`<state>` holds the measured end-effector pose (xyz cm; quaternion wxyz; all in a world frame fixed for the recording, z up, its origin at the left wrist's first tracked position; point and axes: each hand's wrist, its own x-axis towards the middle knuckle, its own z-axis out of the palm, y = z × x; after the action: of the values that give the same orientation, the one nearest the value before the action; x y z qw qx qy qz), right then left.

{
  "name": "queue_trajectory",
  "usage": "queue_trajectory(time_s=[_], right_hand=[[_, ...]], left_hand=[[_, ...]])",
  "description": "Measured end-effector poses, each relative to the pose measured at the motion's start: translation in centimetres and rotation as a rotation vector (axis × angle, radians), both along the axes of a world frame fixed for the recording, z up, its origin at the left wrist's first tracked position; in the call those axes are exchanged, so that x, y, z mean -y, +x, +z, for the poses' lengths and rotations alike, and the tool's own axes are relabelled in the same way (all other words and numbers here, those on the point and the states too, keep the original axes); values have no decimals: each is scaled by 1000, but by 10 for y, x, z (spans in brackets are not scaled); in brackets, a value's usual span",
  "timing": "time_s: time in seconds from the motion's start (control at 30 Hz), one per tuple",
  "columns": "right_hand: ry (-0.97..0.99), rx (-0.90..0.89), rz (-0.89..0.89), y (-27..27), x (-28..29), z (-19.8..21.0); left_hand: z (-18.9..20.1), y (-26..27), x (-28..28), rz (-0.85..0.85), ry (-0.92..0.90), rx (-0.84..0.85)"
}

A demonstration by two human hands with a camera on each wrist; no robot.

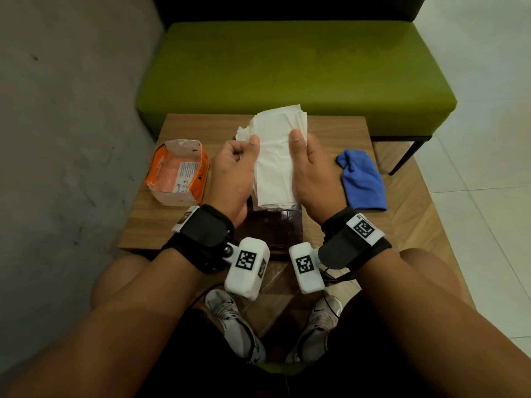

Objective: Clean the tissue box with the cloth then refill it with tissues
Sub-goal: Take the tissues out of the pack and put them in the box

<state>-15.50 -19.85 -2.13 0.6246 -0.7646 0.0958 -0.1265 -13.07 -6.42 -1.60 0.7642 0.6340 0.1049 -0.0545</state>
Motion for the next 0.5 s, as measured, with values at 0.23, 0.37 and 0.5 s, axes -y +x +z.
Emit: queue_trajectory(time_s=[0.23,0.37,0.5], right_hand=[[41,36,-28,8,-3,-7],[57,32,-27,9,-2,-5],[61,39,-37,9,-3,-1]], left_hand=[[0,-5,-7,-128,231,396],[6,-6,-16,-303,170,352],[11,-6,-20,-317,73,337]])
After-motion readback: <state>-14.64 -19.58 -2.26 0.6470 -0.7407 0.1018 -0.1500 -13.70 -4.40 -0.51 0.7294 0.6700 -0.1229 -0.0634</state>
